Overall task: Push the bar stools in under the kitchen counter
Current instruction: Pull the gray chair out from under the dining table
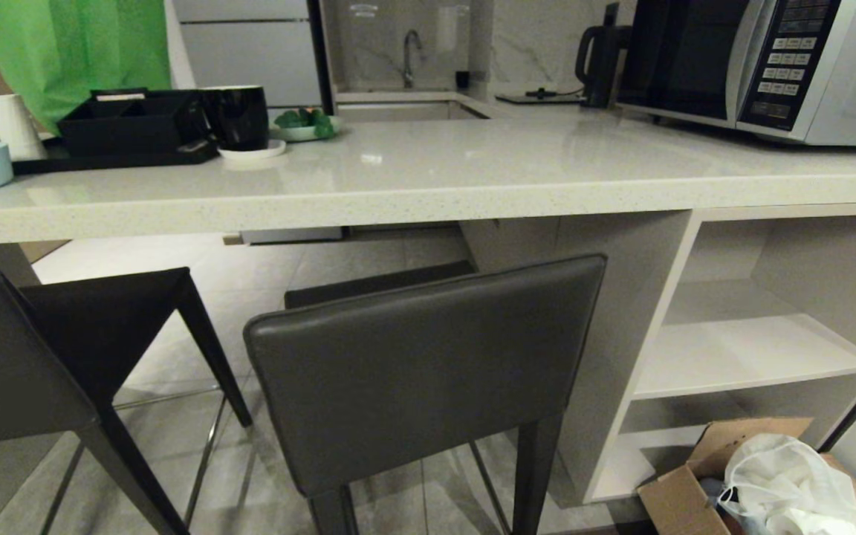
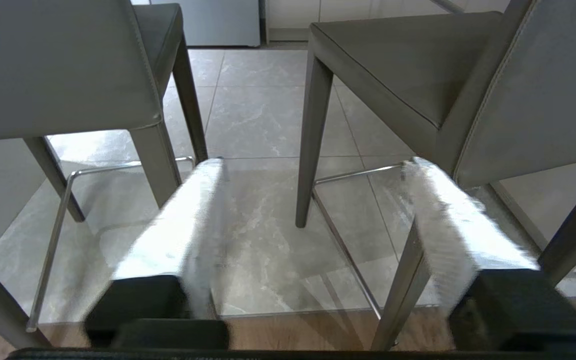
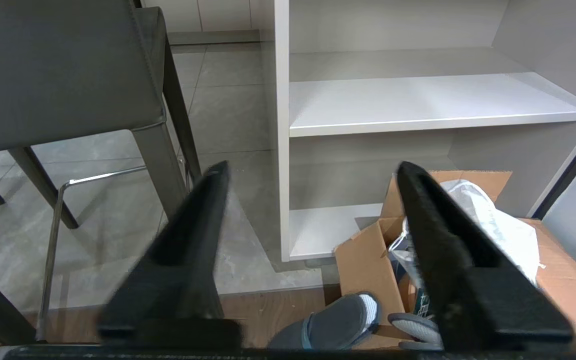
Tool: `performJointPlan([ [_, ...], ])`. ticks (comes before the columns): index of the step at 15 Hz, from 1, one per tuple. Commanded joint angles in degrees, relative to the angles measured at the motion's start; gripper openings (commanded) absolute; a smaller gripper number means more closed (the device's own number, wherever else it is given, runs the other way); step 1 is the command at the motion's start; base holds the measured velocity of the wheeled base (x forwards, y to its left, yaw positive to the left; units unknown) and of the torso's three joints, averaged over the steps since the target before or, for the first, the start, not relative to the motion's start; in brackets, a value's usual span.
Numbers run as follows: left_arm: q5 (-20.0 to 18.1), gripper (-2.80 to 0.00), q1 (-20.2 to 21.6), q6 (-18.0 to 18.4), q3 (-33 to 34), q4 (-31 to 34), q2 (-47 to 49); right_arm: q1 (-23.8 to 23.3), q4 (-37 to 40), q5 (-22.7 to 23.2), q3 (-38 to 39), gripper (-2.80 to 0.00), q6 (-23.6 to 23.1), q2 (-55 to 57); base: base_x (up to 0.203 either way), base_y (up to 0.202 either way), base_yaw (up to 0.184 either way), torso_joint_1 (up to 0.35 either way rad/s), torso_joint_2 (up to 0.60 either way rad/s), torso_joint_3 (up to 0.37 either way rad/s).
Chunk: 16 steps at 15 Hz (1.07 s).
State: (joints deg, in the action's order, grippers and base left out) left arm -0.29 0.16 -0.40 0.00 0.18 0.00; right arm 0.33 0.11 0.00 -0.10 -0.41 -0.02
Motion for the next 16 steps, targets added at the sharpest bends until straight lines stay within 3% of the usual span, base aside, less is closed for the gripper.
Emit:
performJointPlan([
  [1,-0.17,0.00,0.13,1.77,0.26,-0.18,-0.09,0.02,-0.15,0.36,0.06,0.00,-0.72,0.02,0.000,0.000,0.000,0.000,0.00,0.000],
  [2,-0.80,0.00,0.15,4.64,-0.35,-1.38,-0.09,0.02,-0.37,0.78,-0.03,0.00,-2.22,0.02,0.000,0.000,0.000,0.000,0.00,0.000],
  [3,-2.19,0.00,0.15,4.76,-3.18,-1.55,0.62,0.02,-0.27,1.87,-1.91,0.00,-2.55,0.15,0.000,0.000,0.000,0.000,0.00,0.000],
  [6,-4.80,0.00,0.41,2.63,-12.07,1.07,10.69,0.31,-0.03,9.30,-10.67,0.00,-2.54,8.93,0.000,0.000,0.000,0.000,0.00,0.000],
  [9,-9.72,0.00,0.22,1.42,-14.95,-2.79,20.55,1.18,-2.37,17.88,-13.82,0.00,-3.36,21.67,0.000,0.000,0.000,0.000,0.00,0.000],
  [13,-11.49,0.00,0.20,0.90,-16.37,-8.04,33.47,1.45,-15.49,20.06,-14.32,0.00,-3.21,40.95,0.000,0.000,0.000,0.000,0.00,0.000],
  [16,-11.73,0.00,0.11,-1.68,-16.27,-12.88,40.34,1.58,-22.76,20.66,-15.69,0.00,-3.01,49.93,0.000,0.000,0.000,0.000,0.00,0.000],
])
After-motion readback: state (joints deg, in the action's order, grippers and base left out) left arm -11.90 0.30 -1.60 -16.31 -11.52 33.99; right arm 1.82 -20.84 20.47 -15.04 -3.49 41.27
